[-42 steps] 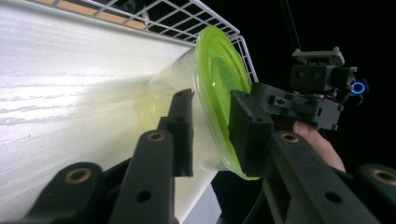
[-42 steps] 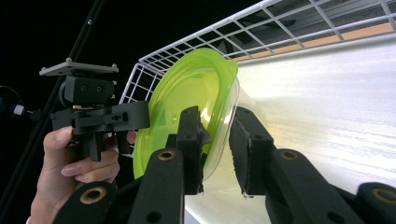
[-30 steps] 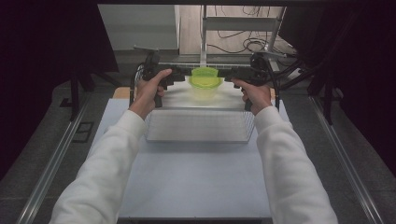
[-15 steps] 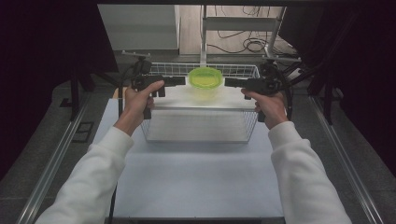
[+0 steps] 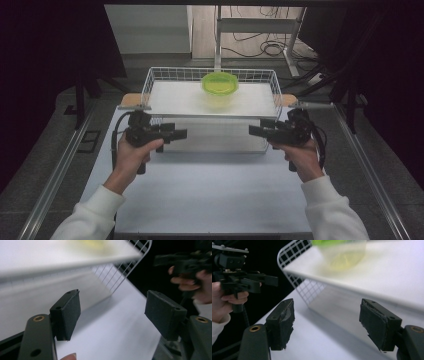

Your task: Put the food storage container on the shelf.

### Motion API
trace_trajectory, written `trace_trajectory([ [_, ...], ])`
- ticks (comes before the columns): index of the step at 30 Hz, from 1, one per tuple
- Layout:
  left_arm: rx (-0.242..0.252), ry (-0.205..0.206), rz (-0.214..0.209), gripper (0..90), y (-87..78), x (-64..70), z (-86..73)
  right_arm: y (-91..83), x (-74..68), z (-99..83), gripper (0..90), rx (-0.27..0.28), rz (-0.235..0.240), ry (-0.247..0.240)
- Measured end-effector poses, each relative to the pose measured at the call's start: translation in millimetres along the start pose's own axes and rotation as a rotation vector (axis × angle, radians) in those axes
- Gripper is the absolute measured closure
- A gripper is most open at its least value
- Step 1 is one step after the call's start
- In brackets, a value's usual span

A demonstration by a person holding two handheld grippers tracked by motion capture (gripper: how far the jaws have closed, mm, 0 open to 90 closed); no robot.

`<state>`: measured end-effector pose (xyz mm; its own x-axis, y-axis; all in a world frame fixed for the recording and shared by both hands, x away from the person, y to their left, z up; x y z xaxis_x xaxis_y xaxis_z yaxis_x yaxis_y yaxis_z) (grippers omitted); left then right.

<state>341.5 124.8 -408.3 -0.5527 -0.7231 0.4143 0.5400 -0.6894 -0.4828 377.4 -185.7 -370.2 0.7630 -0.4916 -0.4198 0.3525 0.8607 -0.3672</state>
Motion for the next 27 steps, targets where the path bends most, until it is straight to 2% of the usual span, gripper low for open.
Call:
trace_trajectory([
  [3,-0.032,-0.006,0.010,28.1,3.8,-3.7,-31.9,-4.8,-1.3,-26.0,28.2,-0.015,0.001,-0.009],
  [6,-0.066,0.004,0.034,27.8,4.4,-9.0,-61.8,-10.8,2.4,-53.0,28.2,-0.031,-0.012,-0.013],
  [11,-0.094,0.011,0.082,27.0,-2.0,-17.6,-97.1,-22.6,14.4,-94.5,28.1,-0.072,-0.058,-0.017],
  [13,-0.092,0.008,0.093,27.0,-4.3,-21.5,-105.9,-25.5,19.6,-110.1,28.1,-0.087,-0.064,-0.006],
  [16,-0.090,0.008,0.135,27.0,-6.8,-29.0,-119.9,-27.3,27.3,-133.0,27.8,-0.113,-0.077,0.022],
  [19,-0.096,-0.001,0.145,26.5,-9.1,-33.2,-125.3,-25.6,34.4,-150.8,26.6,-0.155,-0.096,0.038],
  [21,-0.092,0.012,0.164,26.6,-10.9,-33.7,-126.1,-24.9,35.2,-153.5,26.3,-0.171,-0.108,0.031],
  [27,-0.106,0.034,0.178,26.4,-9.7,-34.3,-130.0,-25.6,33.2,-151.1,26.0,-0.148,-0.121,0.014],
])
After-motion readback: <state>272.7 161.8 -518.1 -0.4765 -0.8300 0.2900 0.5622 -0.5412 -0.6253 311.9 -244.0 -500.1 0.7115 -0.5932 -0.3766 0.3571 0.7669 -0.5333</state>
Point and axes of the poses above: each handheld gripper's, and its own axes: y roughly forward along the jaws, z roughly out of its top, x roughly to its right, the point moved 6 cm from there along y, roughly forward along the jaws, and after that the axes turned 7 degrees about z, right-handed, at the moved point
